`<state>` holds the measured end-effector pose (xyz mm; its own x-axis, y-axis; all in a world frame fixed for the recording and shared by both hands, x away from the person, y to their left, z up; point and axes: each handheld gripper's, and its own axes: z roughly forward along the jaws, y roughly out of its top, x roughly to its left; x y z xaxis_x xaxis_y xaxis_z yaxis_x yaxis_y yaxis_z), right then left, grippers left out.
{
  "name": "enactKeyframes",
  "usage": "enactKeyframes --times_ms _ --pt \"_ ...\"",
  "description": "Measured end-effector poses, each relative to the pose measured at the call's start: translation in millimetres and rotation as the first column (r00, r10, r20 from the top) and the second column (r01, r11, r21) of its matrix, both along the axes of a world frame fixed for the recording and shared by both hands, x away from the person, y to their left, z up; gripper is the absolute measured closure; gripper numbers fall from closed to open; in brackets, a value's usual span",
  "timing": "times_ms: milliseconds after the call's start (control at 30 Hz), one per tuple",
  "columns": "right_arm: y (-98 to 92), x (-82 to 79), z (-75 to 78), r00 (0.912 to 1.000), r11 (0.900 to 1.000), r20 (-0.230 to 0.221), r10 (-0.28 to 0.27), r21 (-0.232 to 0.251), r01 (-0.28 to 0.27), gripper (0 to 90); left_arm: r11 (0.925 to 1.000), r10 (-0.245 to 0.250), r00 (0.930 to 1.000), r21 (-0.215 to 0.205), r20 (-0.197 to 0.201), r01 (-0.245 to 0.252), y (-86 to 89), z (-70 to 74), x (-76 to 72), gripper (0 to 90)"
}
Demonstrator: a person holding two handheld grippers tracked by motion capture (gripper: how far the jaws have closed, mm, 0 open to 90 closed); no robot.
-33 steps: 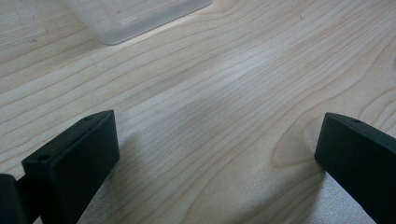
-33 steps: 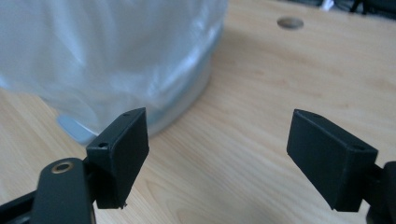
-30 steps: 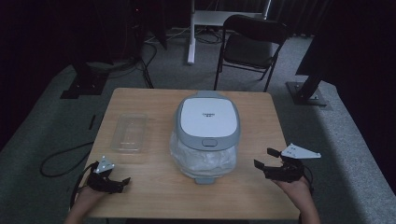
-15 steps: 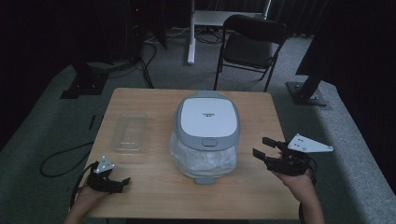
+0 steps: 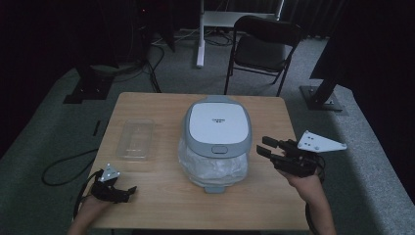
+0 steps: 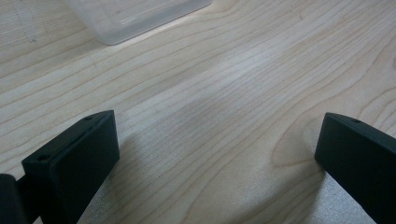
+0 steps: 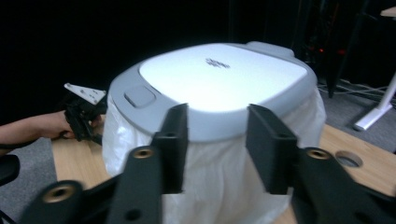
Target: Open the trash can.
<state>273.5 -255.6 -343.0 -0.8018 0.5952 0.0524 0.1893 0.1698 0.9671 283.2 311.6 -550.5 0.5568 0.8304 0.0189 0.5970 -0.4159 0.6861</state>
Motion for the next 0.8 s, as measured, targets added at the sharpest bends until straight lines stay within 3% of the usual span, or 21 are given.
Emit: enactKeyframes --times_ms 300,800 --pt "21.1 6.1 6.1 0.9977 0.998 0.008 0.068 -0.01 -0.067 82.4 1.0 0.0 1.0 0.0 0.0 0.0 0.0 0.0 0.0 0.5" --pt "55.6 13.2 6.0 0.986 0.986 0.013 0.166 -0.005 -0.166 90.0 1.0 0.0 1.0 0.0 -0.001 0.0 0.0 0.0 0.0 0.5"
